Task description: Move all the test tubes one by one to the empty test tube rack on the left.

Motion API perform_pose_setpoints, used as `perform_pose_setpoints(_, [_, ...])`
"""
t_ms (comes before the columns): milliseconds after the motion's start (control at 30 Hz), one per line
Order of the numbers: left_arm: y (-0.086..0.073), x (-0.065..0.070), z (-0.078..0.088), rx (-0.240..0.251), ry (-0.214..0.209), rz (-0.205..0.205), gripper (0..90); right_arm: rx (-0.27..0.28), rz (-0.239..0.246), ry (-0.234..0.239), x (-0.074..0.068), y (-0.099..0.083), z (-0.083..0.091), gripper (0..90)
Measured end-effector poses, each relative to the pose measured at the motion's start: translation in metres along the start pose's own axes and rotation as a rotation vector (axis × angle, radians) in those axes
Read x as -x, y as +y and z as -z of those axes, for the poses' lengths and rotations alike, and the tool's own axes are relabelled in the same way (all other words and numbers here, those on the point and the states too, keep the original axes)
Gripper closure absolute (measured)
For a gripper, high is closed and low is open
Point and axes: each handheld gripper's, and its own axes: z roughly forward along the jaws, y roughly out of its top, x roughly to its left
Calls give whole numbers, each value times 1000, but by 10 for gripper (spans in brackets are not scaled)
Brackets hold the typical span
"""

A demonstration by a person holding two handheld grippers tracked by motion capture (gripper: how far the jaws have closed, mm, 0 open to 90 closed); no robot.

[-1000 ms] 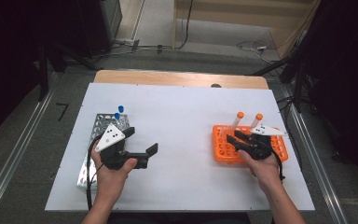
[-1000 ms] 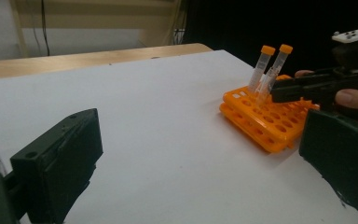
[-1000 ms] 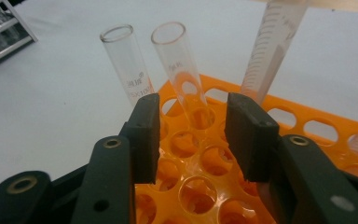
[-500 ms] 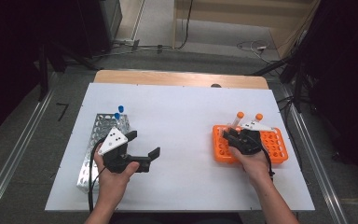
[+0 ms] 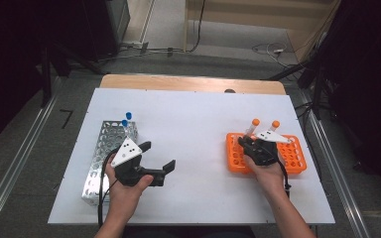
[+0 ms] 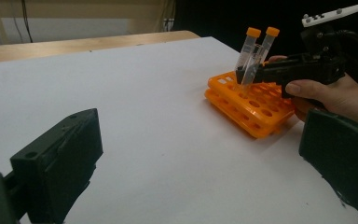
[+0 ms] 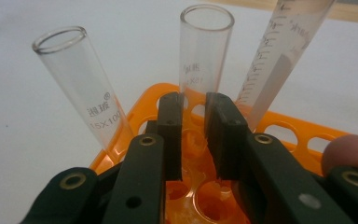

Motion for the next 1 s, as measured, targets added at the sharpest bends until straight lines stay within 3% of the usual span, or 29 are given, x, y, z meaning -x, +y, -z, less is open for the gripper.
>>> perform_pose_setpoints(400, [0, 4, -3, -2, -18, -8, 0, 103, 25, 31, 0, 10, 35, 739])
perform_pose_setpoints(600, [0, 8, -3, -3, -26, -12, 0, 105, 36, 65, -1, 7, 57, 739])
perform_pose_setpoints(1000, [1, 20, -7, -8, -55, -36, 0, 104, 60, 173, -20, -5, 85, 738])
